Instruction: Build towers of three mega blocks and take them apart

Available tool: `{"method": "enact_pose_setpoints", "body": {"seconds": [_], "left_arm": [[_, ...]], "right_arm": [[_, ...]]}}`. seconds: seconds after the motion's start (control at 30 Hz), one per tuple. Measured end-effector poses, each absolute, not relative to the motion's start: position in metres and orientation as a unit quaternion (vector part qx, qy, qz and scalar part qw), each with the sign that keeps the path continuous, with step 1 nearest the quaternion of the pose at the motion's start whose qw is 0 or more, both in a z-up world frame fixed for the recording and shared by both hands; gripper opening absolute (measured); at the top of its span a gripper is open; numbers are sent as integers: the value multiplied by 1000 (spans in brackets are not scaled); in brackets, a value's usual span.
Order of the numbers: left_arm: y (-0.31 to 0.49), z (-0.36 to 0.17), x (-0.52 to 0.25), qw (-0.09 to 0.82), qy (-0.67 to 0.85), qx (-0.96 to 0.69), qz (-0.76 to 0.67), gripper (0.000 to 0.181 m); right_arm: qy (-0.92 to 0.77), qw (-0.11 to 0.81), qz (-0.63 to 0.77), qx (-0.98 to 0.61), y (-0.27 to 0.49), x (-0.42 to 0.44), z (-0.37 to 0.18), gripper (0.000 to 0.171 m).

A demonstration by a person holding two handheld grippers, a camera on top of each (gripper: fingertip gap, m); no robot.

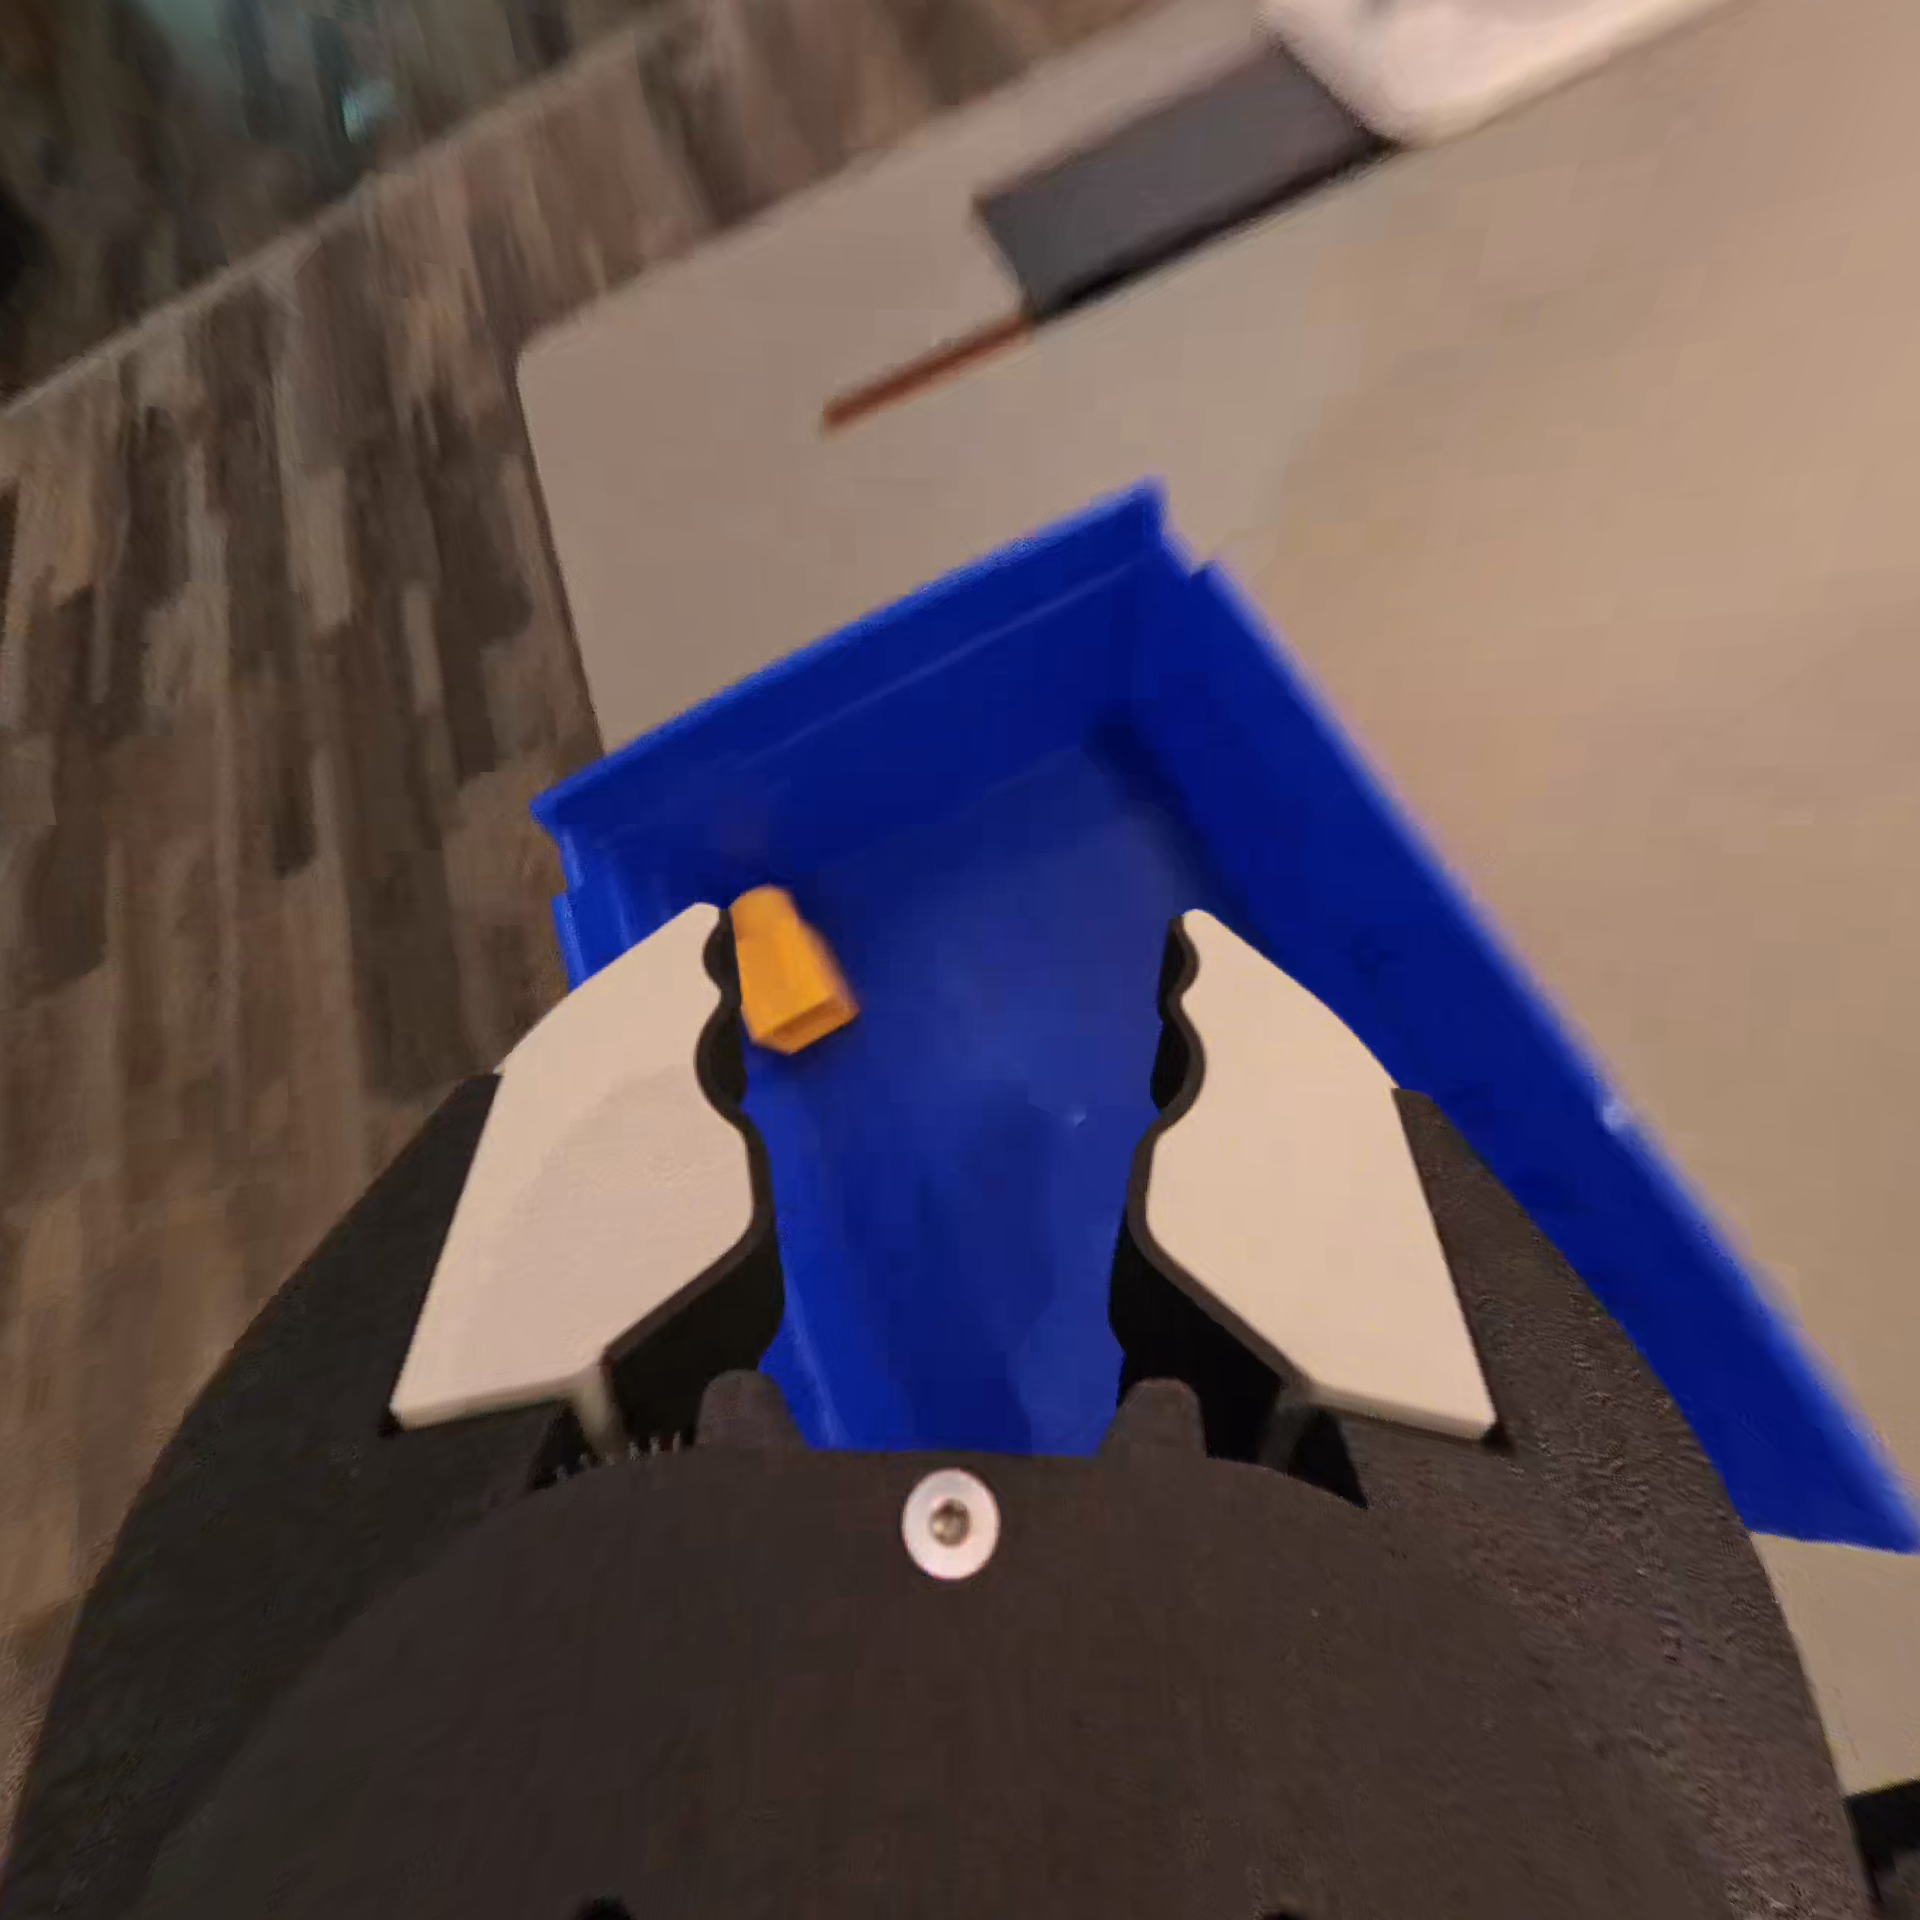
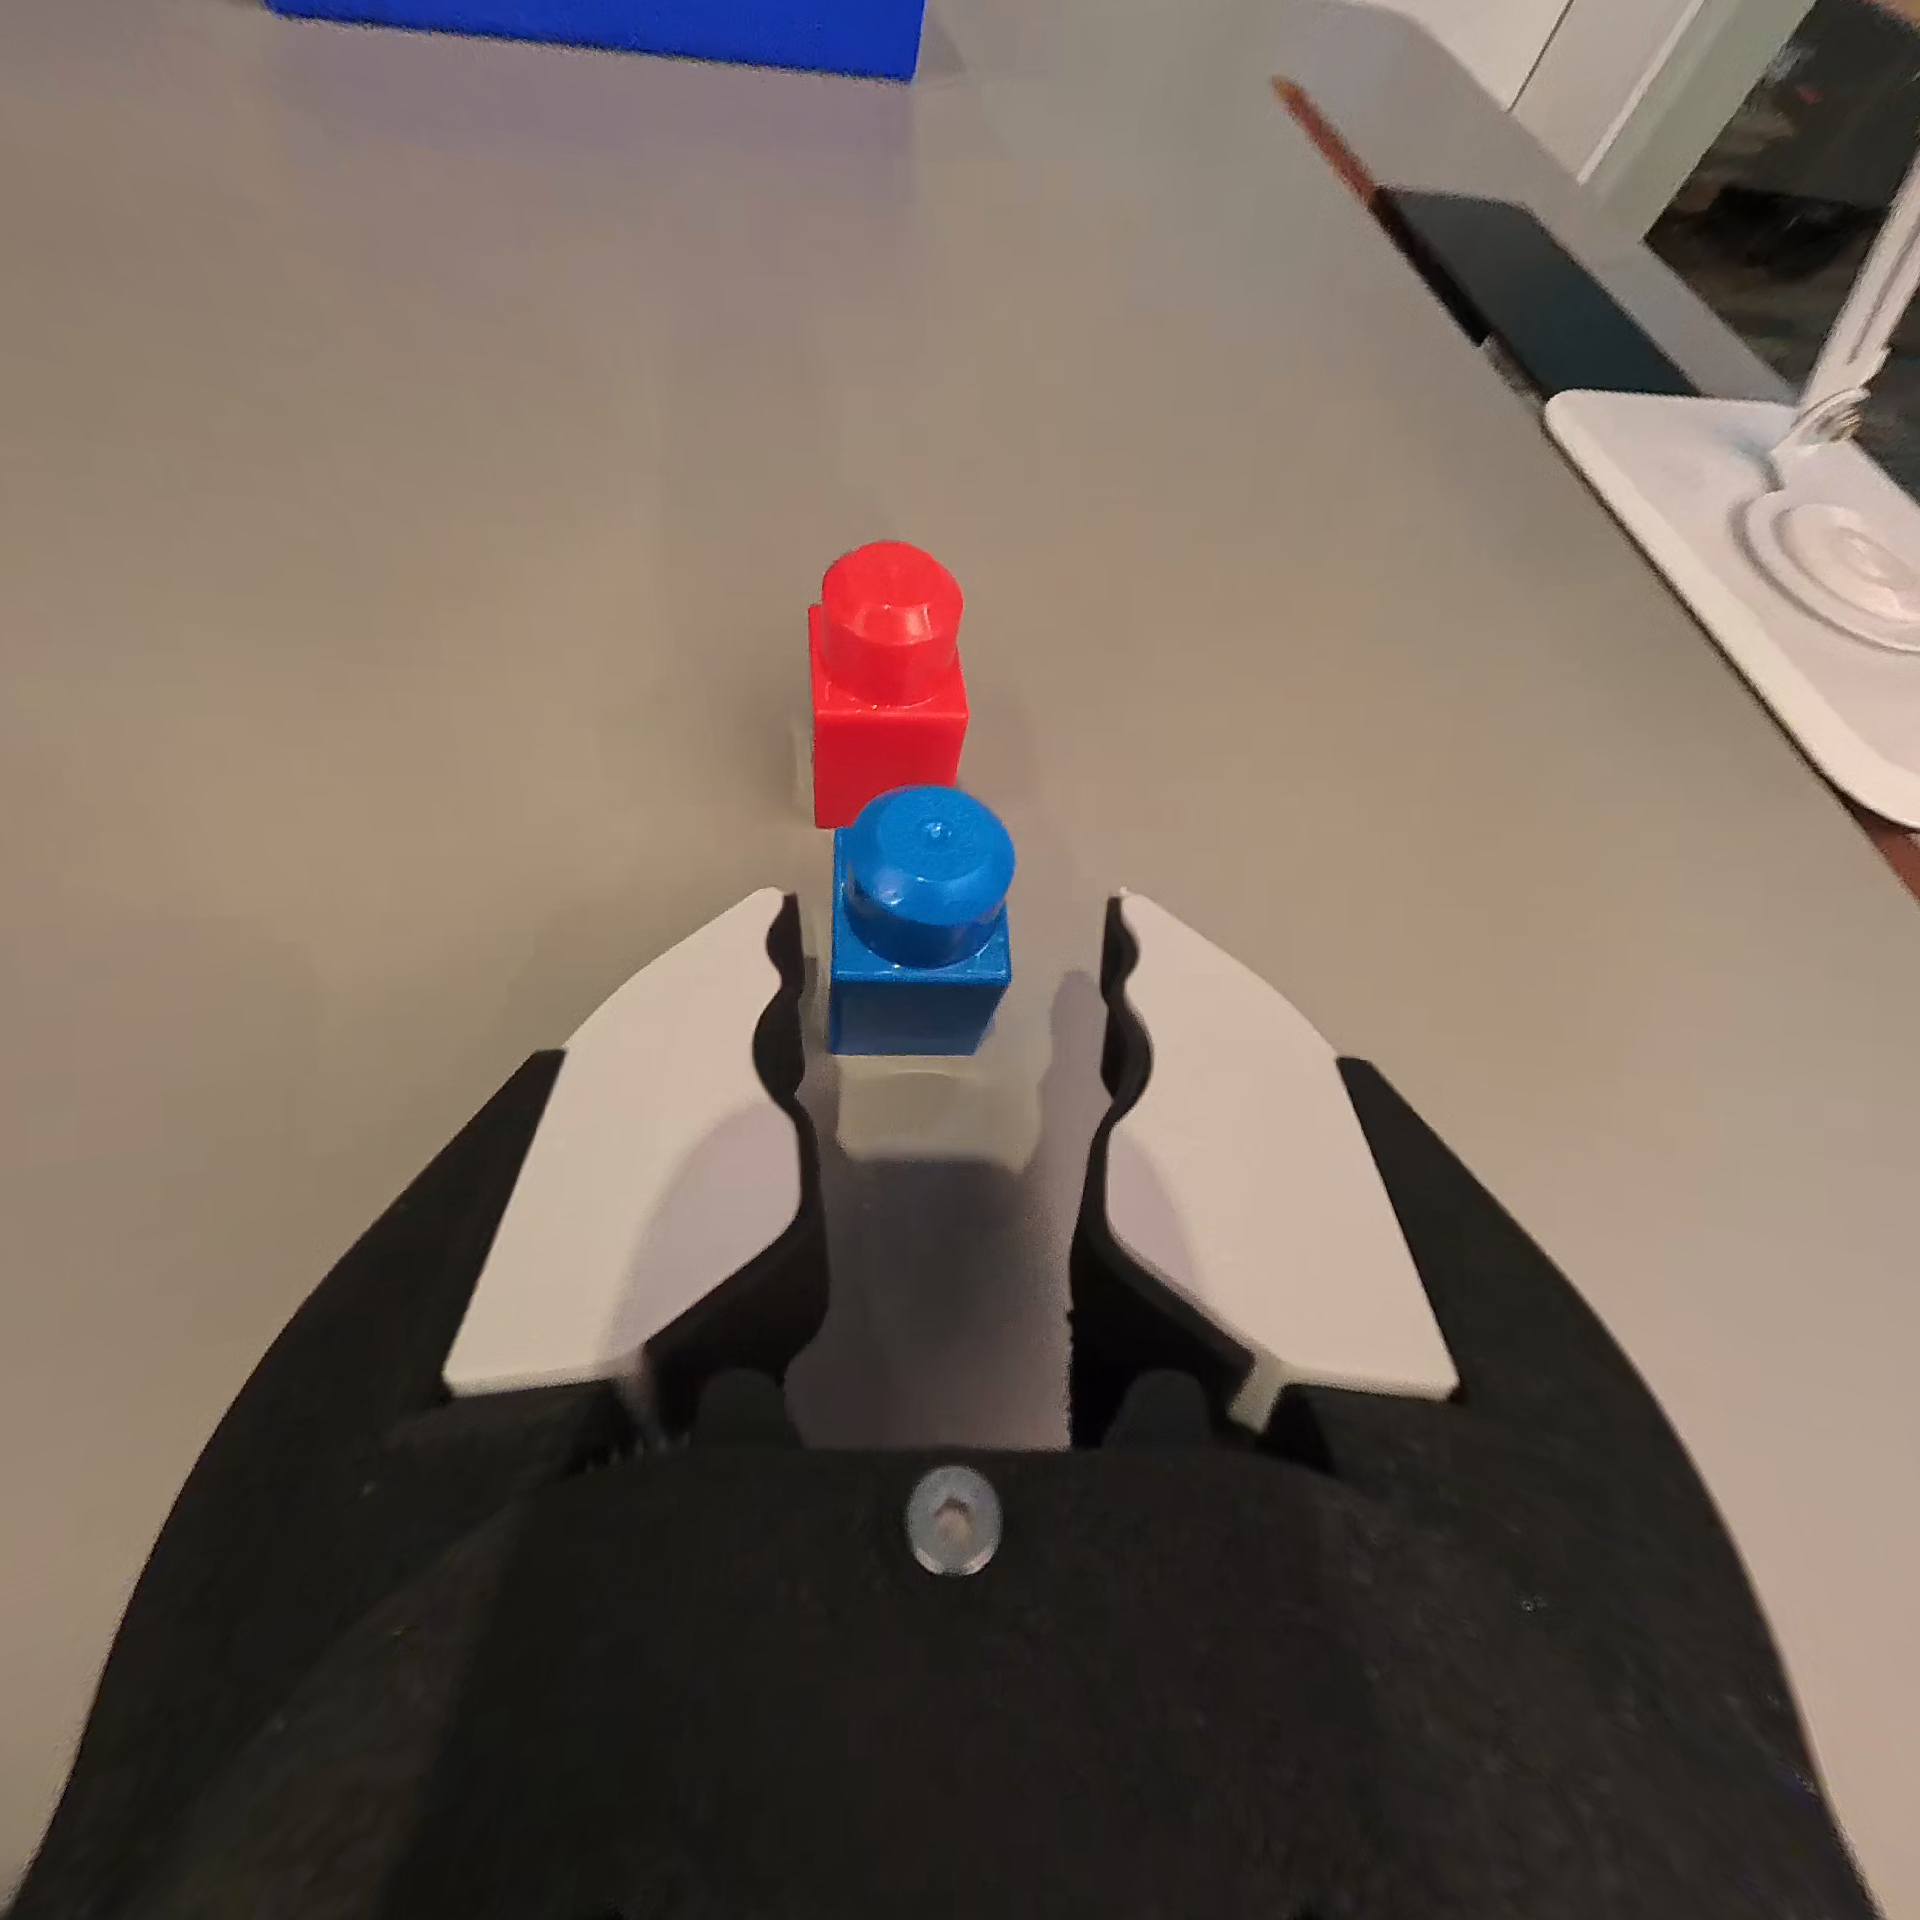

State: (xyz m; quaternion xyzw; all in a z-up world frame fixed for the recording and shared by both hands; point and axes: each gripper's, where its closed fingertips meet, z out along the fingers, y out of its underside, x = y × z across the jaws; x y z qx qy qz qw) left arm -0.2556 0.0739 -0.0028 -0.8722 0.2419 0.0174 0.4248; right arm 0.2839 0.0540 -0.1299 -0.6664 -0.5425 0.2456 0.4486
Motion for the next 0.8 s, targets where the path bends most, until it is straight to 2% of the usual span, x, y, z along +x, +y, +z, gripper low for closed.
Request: {"method": "enact_pose_setpoints", "body": {"seconds": [0.13, 0.3, 0.43, 0.8], "left_arm": [[95, -55, -281, 295, 316, -897, 90, 76], [116, -92, -282, 230, 457, -840, 181, 58], [121, -120, -308, 131, 487, -832, 230, 65], [139, -145, -325, 81, 466, -847, 241, 58]], "right_arm": [[-521, 477, 256, -660, 52, 291, -117, 54], [-489, 498, 289, -655, 47, 302, -105, 52], [-465, 520, 315, -644, 46, 310, -91, 49], [-465, 523, 336, -631, 41, 308, -83, 43]]}}
